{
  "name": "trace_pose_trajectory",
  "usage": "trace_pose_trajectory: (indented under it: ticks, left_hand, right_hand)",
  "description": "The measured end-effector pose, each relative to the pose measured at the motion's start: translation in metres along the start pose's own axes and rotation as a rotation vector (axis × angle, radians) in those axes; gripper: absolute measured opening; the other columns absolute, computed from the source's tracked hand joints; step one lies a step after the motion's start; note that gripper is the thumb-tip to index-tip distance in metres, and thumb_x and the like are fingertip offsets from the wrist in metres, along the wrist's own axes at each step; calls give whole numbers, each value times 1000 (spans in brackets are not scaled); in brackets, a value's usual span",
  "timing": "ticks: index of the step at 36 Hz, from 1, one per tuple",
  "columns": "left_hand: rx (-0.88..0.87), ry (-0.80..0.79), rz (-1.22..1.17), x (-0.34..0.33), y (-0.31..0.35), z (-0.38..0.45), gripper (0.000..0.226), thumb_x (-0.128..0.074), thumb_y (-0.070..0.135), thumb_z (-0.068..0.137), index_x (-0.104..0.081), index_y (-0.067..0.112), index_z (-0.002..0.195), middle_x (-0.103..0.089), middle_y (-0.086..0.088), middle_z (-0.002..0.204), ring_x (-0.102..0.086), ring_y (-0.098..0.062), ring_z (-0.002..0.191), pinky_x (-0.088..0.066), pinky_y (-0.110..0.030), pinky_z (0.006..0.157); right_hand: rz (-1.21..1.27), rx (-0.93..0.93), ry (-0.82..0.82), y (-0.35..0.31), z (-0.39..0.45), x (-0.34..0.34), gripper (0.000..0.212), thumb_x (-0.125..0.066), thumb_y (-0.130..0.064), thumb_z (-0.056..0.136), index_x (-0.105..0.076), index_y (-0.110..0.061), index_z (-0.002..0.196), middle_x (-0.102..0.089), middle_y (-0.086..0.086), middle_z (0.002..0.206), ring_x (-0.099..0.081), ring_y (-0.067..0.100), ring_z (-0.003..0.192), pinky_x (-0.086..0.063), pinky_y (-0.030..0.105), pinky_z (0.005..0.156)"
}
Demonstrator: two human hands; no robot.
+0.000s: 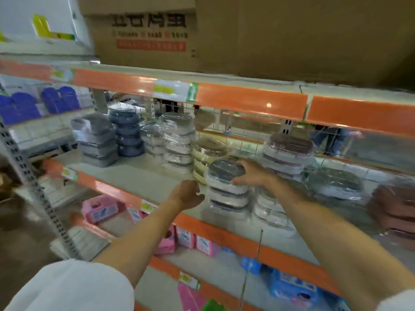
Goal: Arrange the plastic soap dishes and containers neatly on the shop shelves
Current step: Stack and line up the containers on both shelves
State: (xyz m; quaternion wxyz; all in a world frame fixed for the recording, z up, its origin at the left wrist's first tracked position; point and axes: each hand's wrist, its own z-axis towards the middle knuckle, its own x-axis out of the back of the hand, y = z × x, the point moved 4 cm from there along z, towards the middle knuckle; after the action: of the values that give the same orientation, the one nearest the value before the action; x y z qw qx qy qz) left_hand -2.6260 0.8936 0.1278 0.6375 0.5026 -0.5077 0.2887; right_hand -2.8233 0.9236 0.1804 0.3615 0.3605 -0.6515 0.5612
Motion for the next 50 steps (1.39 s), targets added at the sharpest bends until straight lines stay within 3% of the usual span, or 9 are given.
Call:
trace_pose_trajectory:
  ticks: [3,9,13,19,22,28,35,42,50]
  left_hand:
    - [-67,-41,36,-1,-3,11,34,-55,32,93,-61,5,112,-60,-12,121,-54,-27,115,-43,-35,98]
    - [-172,-57,89,0,-2,18,35,-54,36,92,-65,6,106,-62,-12,118,-57,-29,111,-48,-35,90]
    - [-202,-76,103,2,0,18,33,-52,37,92,-66,8,101,-63,-11,117,-58,-29,109,-46,-34,84]
    - [-177,-82,133,12,-5,11,32,-53,36,91,-64,9,104,-62,-9,116,-58,-27,107,-46,-33,80]
    - [-172,-63,158,17,-7,7,32,-52,34,92,-64,10,109,-61,-7,117,-57,-25,108,-46,-32,81]
    - [-137,-36,180,41,-33,-3,37,-50,39,94,-53,15,124,-53,-6,128,-49,-23,120,-42,-32,93]
    - [-63,16,136,75,-95,-12,40,-54,39,92,-51,15,124,-53,-5,127,-48,-22,119,-42,-31,96]
    - [-11,67,117,115,-176,-19,42,-58,33,92,-52,9,125,-55,-11,126,-52,-27,115,-40,-29,89]
    - [16,139,79,183,-313,-28,38,-59,31,91,-56,6,120,-60,-12,119,-55,-27,110,-40,-27,84]
  right_hand:
    - [-44,-3,-54,-1,-1,-3,85,-74,-26,84,-23,-25,152,-21,8,156,-26,28,141,-29,32,113]
    - [-89,-28,-46,-10,-2,-1,80,-68,-8,86,-24,-21,152,-35,10,151,-42,26,130,-35,20,93]
    - [-136,-52,-26,-9,-6,-4,77,-64,-5,88,-24,-19,151,-36,12,147,-44,26,125,-37,22,88]
    - [-210,-69,45,-14,-13,-7,77,-71,-23,84,-31,-10,148,-36,12,149,-40,28,131,-38,34,105]
    - [-291,-12,119,-25,-18,-6,73,-71,-38,84,-38,-13,143,-45,11,142,-45,28,126,-40,39,102]
    - [-444,118,235,-65,-12,-21,67,-58,-55,87,-41,-15,139,-38,9,145,-35,28,131,-31,37,102]
    - [-392,189,124,-126,12,-55,66,-60,-51,87,-41,-13,138,-38,11,145,-36,29,132,-35,44,105]
    - [-315,219,113,-198,45,-88,65,-63,-54,85,-45,-13,133,-44,8,139,-44,27,125,-40,37,96]
    - [-188,177,116,-318,98,-147,64,-62,-50,87,-45,-10,133,-43,9,139,-42,26,127,-38,37,101]
